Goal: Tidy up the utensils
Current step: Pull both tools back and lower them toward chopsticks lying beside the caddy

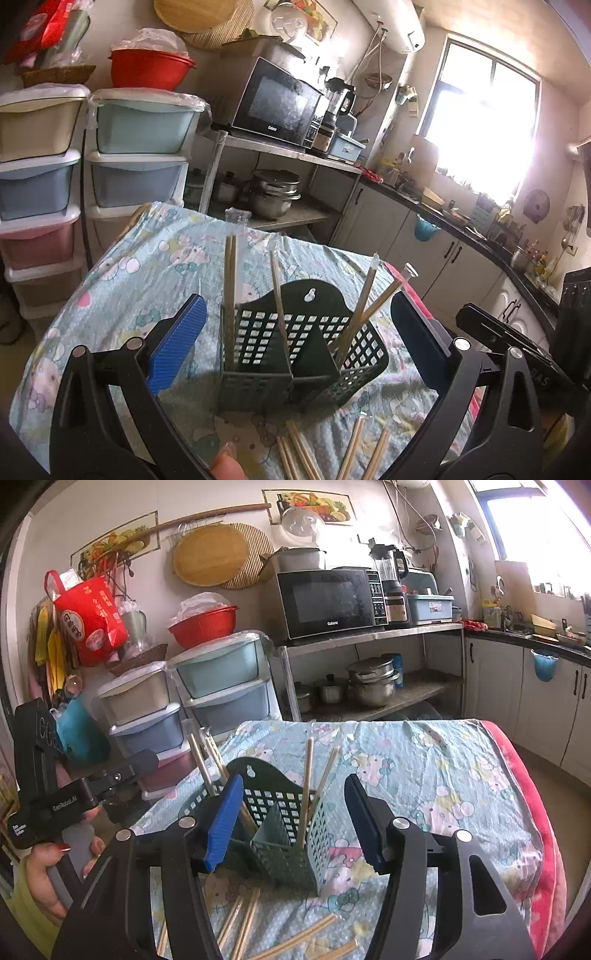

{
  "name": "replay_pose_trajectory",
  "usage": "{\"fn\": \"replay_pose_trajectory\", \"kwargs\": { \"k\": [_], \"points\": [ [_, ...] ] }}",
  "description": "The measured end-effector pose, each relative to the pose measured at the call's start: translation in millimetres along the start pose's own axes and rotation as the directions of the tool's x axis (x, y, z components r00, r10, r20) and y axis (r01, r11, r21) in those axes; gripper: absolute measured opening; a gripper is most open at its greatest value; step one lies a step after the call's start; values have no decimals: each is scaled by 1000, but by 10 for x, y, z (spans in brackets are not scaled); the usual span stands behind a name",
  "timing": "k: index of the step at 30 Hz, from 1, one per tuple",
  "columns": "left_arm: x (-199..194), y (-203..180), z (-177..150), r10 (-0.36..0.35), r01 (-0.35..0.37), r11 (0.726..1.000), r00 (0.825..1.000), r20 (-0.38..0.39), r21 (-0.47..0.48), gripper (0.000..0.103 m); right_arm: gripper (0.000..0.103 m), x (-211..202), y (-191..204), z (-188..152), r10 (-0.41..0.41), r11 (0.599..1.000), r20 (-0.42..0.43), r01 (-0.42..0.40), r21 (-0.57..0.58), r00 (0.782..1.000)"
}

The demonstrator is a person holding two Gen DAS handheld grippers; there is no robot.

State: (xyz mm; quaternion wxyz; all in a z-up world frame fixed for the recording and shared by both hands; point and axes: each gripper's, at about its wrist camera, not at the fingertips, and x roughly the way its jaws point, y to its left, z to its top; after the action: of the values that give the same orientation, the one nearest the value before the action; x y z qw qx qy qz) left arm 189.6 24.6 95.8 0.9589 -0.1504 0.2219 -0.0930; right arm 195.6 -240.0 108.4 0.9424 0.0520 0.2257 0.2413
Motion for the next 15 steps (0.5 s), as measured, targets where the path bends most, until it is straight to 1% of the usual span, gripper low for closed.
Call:
{"fn": "replay_pose_trajectory", "kwargs": {
  "k": [15],
  "points": [
    [-77,94,-227,23,-23,1000,999,-40,-19,92,56,-59,4,-227,3,1000,-47,-3,-9,999]
  ]
}}
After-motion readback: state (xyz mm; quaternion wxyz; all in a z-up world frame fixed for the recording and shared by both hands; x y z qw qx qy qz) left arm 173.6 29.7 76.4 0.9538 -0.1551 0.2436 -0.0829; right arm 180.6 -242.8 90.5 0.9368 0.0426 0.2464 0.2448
